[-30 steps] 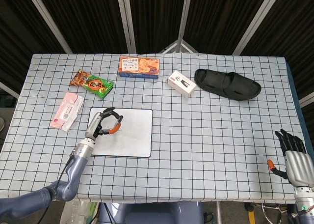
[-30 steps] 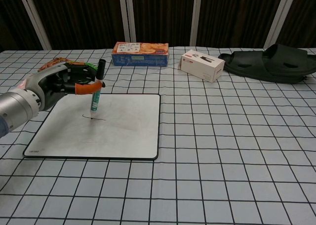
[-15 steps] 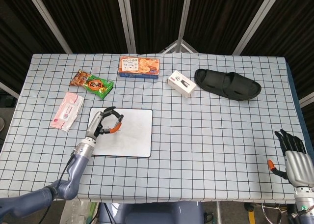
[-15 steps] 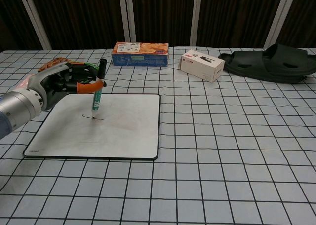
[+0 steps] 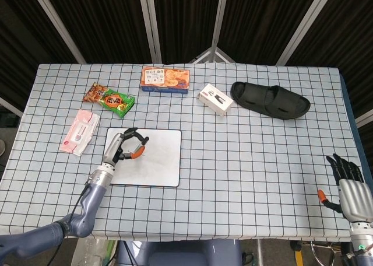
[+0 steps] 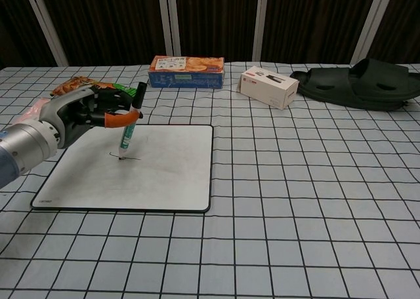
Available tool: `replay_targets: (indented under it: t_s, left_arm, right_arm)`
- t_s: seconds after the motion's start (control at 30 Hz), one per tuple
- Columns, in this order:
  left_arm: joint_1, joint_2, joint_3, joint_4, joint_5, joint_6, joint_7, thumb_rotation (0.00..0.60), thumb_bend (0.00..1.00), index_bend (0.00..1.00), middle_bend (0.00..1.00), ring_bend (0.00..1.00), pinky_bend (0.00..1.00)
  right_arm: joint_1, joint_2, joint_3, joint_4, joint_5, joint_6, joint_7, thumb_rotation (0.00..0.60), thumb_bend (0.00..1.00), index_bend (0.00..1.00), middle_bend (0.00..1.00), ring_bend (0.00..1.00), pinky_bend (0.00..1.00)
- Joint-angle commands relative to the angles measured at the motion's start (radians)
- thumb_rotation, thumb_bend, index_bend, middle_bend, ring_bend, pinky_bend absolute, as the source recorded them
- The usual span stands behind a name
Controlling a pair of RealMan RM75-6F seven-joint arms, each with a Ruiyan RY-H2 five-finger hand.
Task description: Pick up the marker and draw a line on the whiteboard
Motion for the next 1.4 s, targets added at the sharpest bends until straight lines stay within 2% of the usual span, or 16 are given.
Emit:
replay_targets:
  t_s: [0.03, 0.53, 0.93, 1.17, 1.4]
  left_arm:
    - [0.003, 0.004, 0.002, -0.004, -0.004, -0.004, 0.004, 0.600, 0.51, 0.78, 0.44, 0.12, 0.12]
    - [0.053, 0.071, 0.040, -0.106, 0.011, 0.007, 0.014, 0.600, 0.51, 0.78, 0.44, 0.12, 0.12]
    - [0.109, 0.166, 0.004, -0.246, 0.046, 0.102, -0.044, 0.600, 0.51, 0.78, 0.44, 0.12, 0.12]
    - [0.132, 0.270, -0.032, -0.322, 0.031, 0.140, 0.017, 0.600, 0.51, 0.78, 0.44, 0.13, 0.12]
    - [0.161, 0.412, -0.045, -0.402, 0.003, 0.173, 0.180, 0.600, 0.51, 0.79, 0.44, 0.13, 0.12]
  right_arm:
    - [0.000, 0.000, 0.000, -0.001, 0.000, 0.000, 0.000, 0.600, 0.34, 0.00, 0.00, 0.00, 0.00]
    - [-0.001, -0.002, 0.001, -0.002, 0.002, 0.004, -0.004, 0.600, 0.34, 0.00, 0.00, 0.00, 0.00]
    - [-0.001, -0.002, 0.003, -0.002, 0.005, 0.004, -0.006, 0.600, 0.34, 0.00, 0.00, 0.00, 0.00]
    - [-0.001, -0.002, 0.002, -0.003, 0.005, 0.003, -0.007, 0.600, 0.34, 0.00, 0.00, 0.00, 0.00]
    - [-0.002, -0.002, -0.001, -0.008, 0.002, 0.004, -0.016, 0.600, 0.34, 0.00, 0.00, 0.00, 0.00]
